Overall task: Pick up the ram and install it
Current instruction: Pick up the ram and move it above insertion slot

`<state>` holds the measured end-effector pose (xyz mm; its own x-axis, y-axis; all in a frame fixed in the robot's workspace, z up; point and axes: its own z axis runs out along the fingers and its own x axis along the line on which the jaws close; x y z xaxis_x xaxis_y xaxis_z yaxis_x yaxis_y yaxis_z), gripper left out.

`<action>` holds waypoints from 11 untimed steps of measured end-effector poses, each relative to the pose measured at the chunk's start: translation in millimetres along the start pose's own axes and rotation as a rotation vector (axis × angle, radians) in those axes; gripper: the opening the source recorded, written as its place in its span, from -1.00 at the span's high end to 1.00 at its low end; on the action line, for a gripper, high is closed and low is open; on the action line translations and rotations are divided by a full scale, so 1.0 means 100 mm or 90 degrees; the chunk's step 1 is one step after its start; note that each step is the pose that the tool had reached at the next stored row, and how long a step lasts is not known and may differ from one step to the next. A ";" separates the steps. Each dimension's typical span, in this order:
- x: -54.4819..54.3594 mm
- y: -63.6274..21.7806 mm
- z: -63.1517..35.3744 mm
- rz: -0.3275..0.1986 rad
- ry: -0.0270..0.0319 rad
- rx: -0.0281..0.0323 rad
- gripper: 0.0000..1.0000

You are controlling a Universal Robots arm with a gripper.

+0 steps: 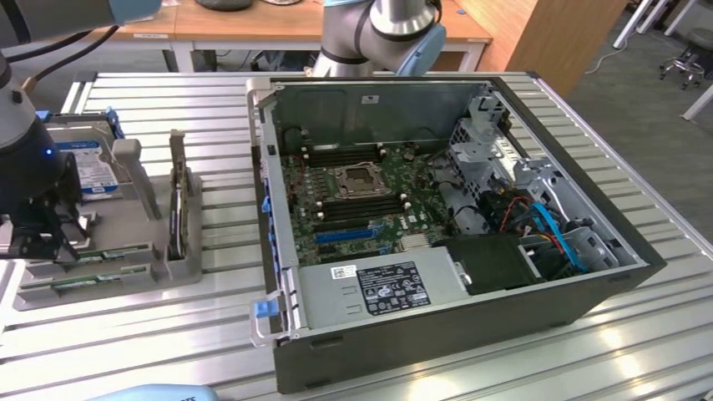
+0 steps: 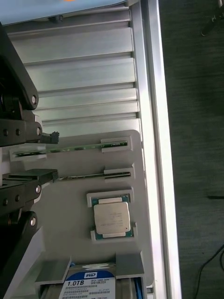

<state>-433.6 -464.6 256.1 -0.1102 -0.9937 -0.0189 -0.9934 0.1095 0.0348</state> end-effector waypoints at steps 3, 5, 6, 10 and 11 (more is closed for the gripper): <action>0.00 -0.002 0.038 0.000 0.0000 0.0000 0.29; 0.00 -0.003 0.064 0.000 0.0000 0.0001 0.29; 0.00 -0.003 0.076 0.000 0.0000 0.0000 0.29; 0.00 -0.005 0.121 0.000 0.0000 0.0000 0.29; 0.00 -0.005 0.131 0.000 0.0000 0.0000 0.29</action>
<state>-433.6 -464.8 243.0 -0.1101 -0.9937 -0.0189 -0.9934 0.1094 0.0348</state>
